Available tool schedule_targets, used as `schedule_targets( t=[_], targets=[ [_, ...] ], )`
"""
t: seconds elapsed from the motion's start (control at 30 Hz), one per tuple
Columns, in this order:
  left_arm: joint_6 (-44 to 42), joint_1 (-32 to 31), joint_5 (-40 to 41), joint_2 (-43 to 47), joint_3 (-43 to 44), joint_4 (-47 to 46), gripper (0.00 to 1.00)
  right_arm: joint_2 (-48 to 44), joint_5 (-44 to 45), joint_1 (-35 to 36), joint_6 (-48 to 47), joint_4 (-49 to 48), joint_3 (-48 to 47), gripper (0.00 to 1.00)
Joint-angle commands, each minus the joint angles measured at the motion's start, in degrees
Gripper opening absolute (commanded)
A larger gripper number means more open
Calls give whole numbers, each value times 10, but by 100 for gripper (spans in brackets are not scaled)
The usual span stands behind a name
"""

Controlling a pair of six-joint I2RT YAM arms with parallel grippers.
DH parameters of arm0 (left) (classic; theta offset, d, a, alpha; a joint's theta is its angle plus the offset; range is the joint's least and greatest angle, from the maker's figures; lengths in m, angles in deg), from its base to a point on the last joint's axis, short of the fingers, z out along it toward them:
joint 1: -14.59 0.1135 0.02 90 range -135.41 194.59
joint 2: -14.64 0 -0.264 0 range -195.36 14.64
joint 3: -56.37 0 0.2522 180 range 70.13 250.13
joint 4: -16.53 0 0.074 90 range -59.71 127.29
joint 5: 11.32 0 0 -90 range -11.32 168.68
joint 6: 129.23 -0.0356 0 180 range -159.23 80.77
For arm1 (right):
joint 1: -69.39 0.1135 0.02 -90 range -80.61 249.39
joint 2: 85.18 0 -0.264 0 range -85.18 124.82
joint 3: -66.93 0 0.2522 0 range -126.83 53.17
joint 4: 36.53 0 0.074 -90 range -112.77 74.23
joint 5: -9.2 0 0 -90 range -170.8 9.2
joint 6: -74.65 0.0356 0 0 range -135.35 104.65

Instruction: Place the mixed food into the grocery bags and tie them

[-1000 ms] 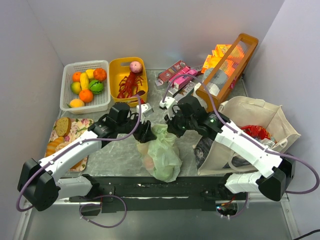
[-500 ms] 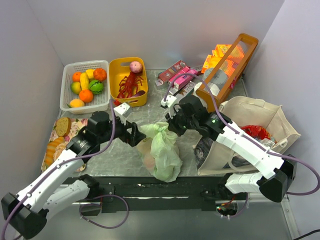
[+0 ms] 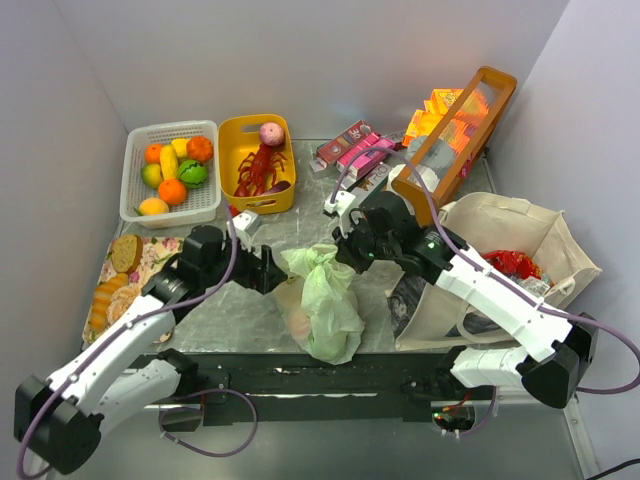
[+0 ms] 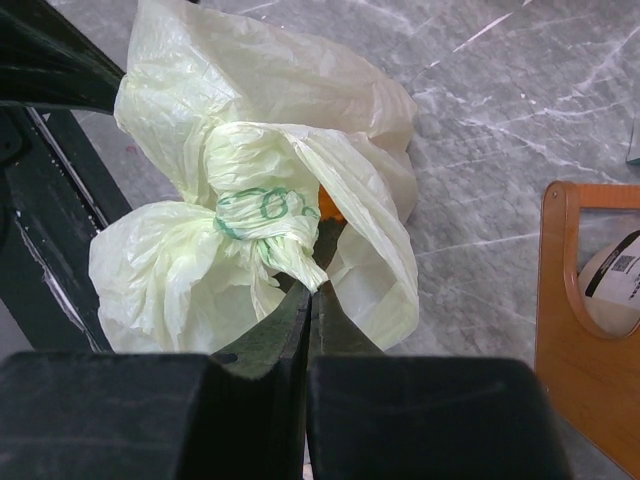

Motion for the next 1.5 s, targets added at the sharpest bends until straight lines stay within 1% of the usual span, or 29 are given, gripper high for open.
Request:
schedule_targets(
  t=[0.0,0.17,0.33,0.43,0.47,0.53,0.57,0.6,0.7,0.87,0.93,0.97,1.07,1.17,1.27,1.3,1.33,1.47],
  targets=[
    [-21,3,-53,-55,45,-37,85,-22,-4,-4,5,-20,-1,0],
    [-37,3,-72,-83,61,-41,74,-26,-3,-4,6,-21,3,0],
    [-39,3,-81,-87,67,-58,58,-26,-5,-4,5,-23,6,0],
    [-37,2,-93,-90,64,-63,45,-28,-3,-5,5,-23,7,0],
    [-37,2,-95,-90,63,-63,36,-28,-3,-4,5,-24,7,0],
    [-35,3,-97,-90,60,-63,22,-31,0,-4,6,-24,7,0],
    [-33,2,-96,-88,59,-62,7,-32,4,-4,8,-24,8,0],
    [-28,2,-90,-85,58,-61,1,-33,8,-4,11,-24,8,0],
    [-14,3,-54,-66,50,-57,1,-41,39,-4,22,-26,8,0],
    [22,8,50,-35,31,-50,1,-60,118,-13,43,-17,0,0],
    [40,15,82,-29,21,-36,1,-67,118,-35,51,-17,2,0],
    [47,23,112,-26,17,-32,1,-70,118,-45,54,-19,9,0],
    [72,49,134,-8,-4,-31,1,-75,113,-79,66,-27,26,0],
    [91,67,176,12,-20,-25,1,-77,137,-100,72,-37,40,0],
    [105,82,187,32,-31,-26,1,-82,142,-120,89,-51,57,0],
    [114,86,219,36,-35,-25,1,-83,144,-123,92,-58,60,0],
    [118,91,229,47,-35,-22,1,-83,152,-127,97,-60,62,0],
    [124,125,262,74,-31,21,1,-84,166,-137,100,-58,71,0]
  ],
)
